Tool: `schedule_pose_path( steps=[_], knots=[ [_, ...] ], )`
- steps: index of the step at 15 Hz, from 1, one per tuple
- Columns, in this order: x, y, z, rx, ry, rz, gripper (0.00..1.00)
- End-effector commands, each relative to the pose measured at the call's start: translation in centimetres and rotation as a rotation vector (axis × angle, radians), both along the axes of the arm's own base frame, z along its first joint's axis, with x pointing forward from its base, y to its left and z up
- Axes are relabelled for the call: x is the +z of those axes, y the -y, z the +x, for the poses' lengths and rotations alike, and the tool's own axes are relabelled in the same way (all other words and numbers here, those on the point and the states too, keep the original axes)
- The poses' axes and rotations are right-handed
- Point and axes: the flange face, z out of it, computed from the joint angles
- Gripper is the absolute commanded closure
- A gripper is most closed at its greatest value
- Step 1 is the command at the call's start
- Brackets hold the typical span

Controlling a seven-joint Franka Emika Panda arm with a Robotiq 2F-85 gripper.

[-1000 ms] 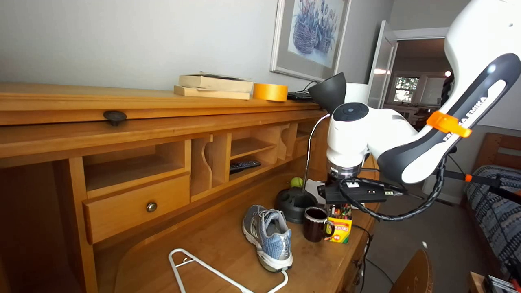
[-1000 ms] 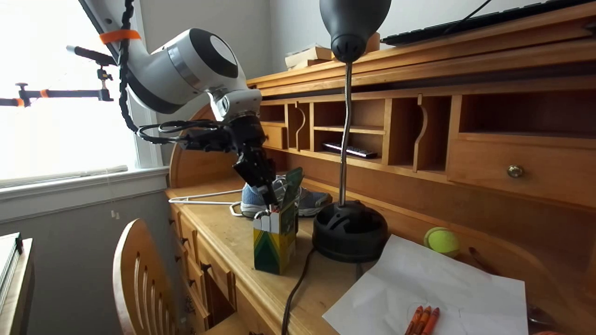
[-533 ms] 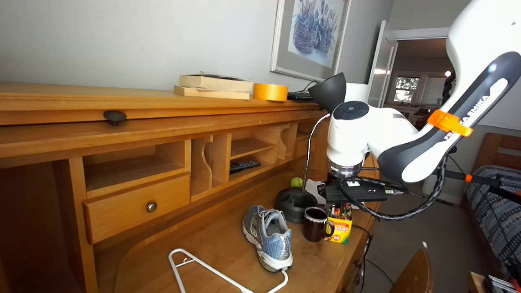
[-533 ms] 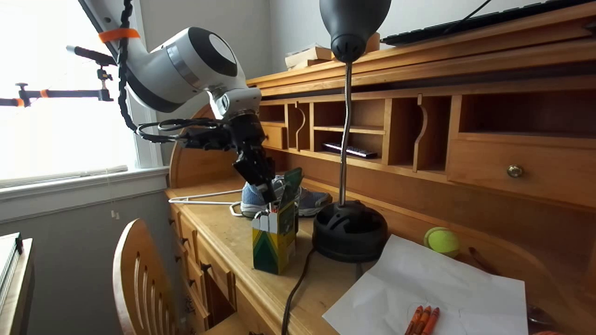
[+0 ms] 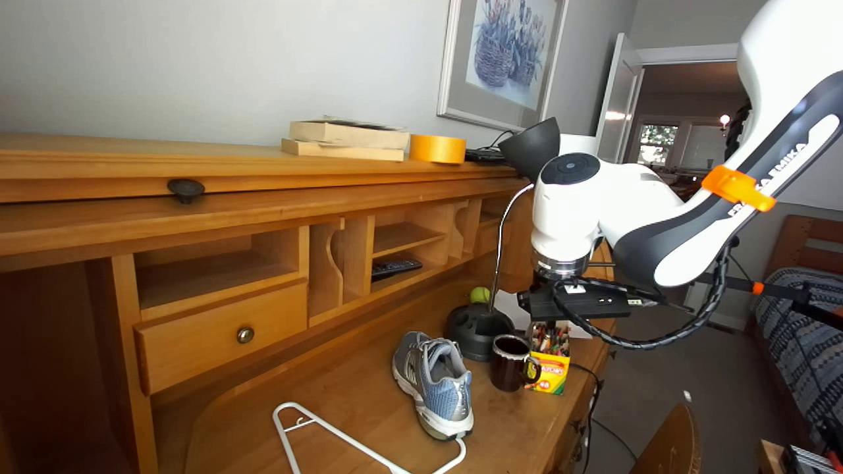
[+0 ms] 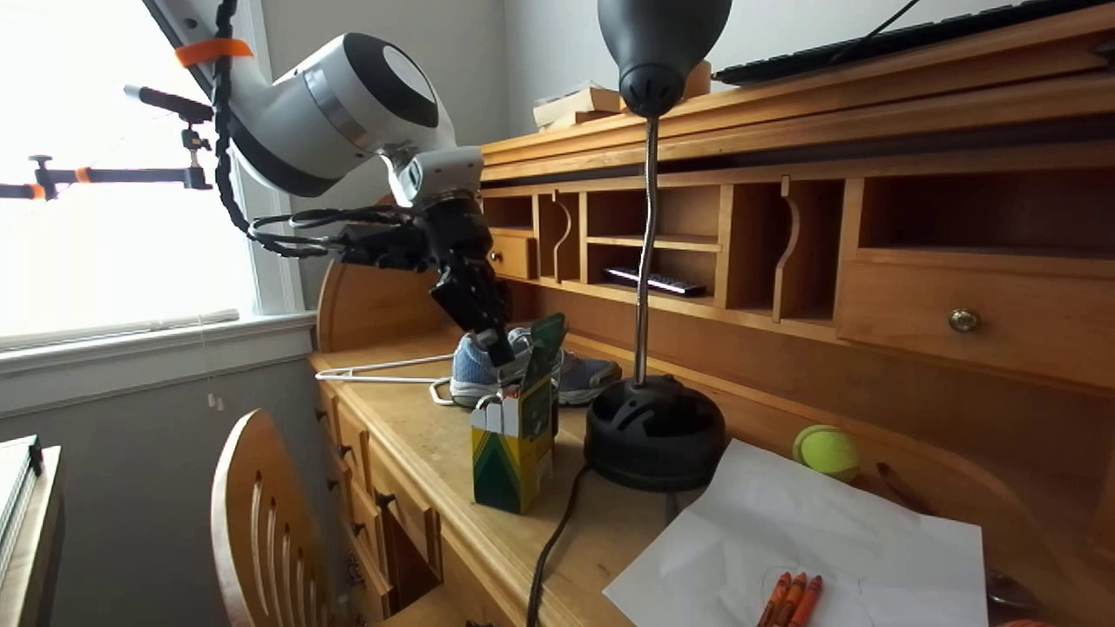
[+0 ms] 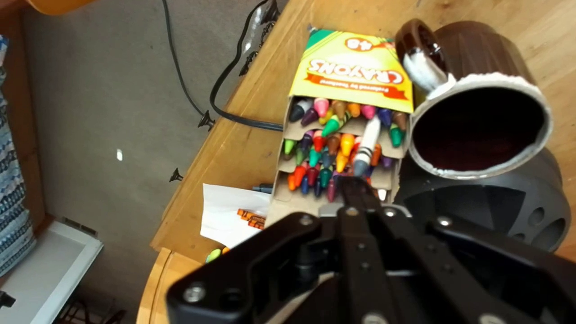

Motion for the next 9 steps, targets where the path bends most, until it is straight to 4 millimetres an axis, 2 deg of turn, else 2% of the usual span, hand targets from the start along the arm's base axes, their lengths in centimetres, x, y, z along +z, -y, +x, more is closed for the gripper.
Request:
schedule_pose_path(
  steps=[1, 9],
  knots=[
    [1.1, -0.9, -1.0, -0.010, -0.009, 0.000, 1.00],
    [0.8, -1.5, -2.1, -0.023, -0.038, 0.020, 1.00]
  ],
)
